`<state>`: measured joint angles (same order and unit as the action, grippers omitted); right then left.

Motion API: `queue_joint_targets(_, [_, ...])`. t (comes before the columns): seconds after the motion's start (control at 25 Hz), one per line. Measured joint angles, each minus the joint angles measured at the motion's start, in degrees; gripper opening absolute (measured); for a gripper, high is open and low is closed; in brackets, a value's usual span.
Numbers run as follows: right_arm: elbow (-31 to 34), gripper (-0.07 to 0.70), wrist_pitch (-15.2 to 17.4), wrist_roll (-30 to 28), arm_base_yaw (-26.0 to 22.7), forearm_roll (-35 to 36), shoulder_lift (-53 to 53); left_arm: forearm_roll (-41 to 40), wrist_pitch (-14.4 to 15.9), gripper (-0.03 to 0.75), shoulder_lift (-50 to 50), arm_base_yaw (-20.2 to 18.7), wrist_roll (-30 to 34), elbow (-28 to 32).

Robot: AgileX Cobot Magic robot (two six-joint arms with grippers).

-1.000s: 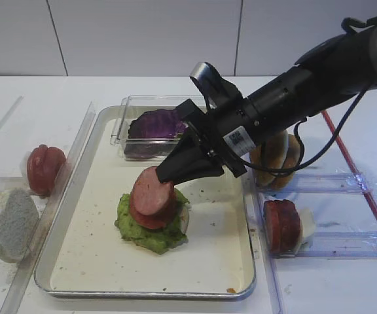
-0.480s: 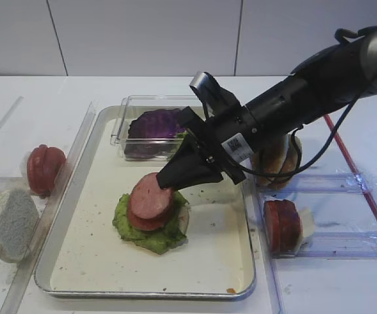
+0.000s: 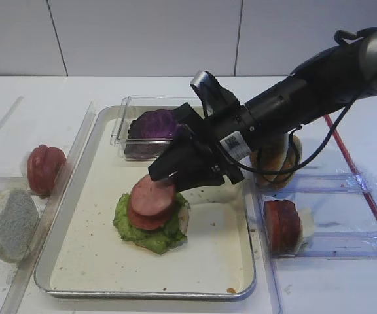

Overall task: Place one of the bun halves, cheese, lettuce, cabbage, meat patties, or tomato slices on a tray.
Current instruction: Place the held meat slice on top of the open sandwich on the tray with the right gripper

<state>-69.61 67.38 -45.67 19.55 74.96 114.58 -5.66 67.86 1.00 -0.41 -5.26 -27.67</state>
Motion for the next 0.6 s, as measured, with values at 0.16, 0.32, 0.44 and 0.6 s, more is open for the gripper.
queue_joint_targets(0.16, [0.00, 0.474, 0.00, 0.84, 0.00, -0.65, 0.00, 0.00, 0.00, 0.412, 0.00, 0.00, 0.00, 0.00])
queue_joint_targets(0.32, [-0.41, 0.497, 0.00, 2.43, 0.00, -1.65, 0.00, 0.00, 0.00, 0.412, 0.00, 0.00, 0.00, 0.00])
queue_joint_targets(0.44, [-1.31, 0.500, 0.00, 3.96, 0.00, -2.94, 0.00, 0.00, 0.00, 0.412, 0.00, 0.00, 0.00, 0.00])
queue_joint_targets(0.6, [-1.55, 0.501, 0.00, 5.55, 0.00, -5.00, 0.00, 0.00, 0.00, 0.412, 0.00, 0.00, 0.00, 0.00])
